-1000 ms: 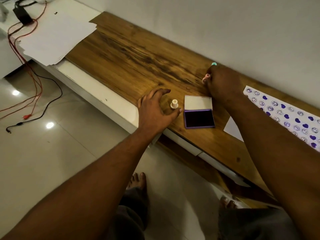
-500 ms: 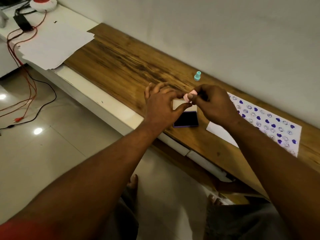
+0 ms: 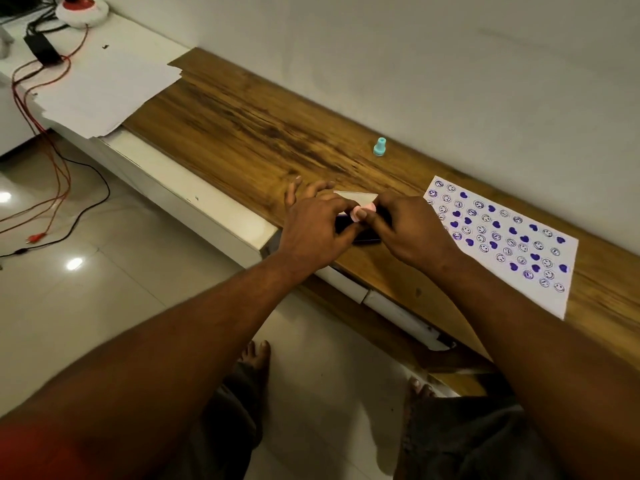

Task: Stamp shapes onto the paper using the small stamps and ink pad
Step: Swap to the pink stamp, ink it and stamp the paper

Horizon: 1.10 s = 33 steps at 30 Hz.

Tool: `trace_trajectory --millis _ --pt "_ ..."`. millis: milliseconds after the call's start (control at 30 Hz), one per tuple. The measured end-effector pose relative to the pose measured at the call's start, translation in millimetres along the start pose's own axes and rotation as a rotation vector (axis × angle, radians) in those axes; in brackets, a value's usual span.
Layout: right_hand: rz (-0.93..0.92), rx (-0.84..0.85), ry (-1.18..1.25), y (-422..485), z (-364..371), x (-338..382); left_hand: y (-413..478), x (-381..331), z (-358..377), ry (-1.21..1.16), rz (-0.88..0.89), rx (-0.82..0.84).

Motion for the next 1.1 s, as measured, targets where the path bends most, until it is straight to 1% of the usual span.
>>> trace_trajectory --millis 167,267,367,467,567,733,800,1100 --pt "-0.092 0.083 -0.070 14.8 8.9 -6.5 2.7 9.7 10.7 -0.001 0.004 0.009" --pt "-0.169 0.150 -0.148 22.9 15.8 -8.6 0.7 19.5 15.8 -0.017 0.026 0.045" --pt "-0.254 0.197 -0.212 27.0 20.9 -10.9 -2.7 29.8 18.1 -0.084 0.045 0.096" --pt "-0.313 0.223 -0.204 24.3 25.1 -10.0 -6.4 39.0 18.8 -0.136 0.073 0.144" --pt "-0.284 0.195 -0.133 23.5 22.9 -14.4 -9.3 49.5 17.2 -0.151 0.035 0.114" --pt "-0.217 0.139 -0.051 21.1 12.7 -22.6 -18.6 74.3 22.2 -0.075 -0.094 0.031" --pt "-0.226 0.139 -0.050 21.1 13.6 -23.8 -24.3 80.5 29.3 -0.069 -0.128 0.040" --pt "-0.227 0.158 -0.102 24.6 19.1 -26.8 -28.9 79.5 47.0 0.059 -0.165 0.057"
Point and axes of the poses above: each hand's wrist, its own y-axis towards the middle knuckle, its own z-axis out of the palm, x = y × z, the point moved 2 cm from there along y, towards the middle knuckle, and after that the axes turned 7 degrees about y, right-handed, at the moved point
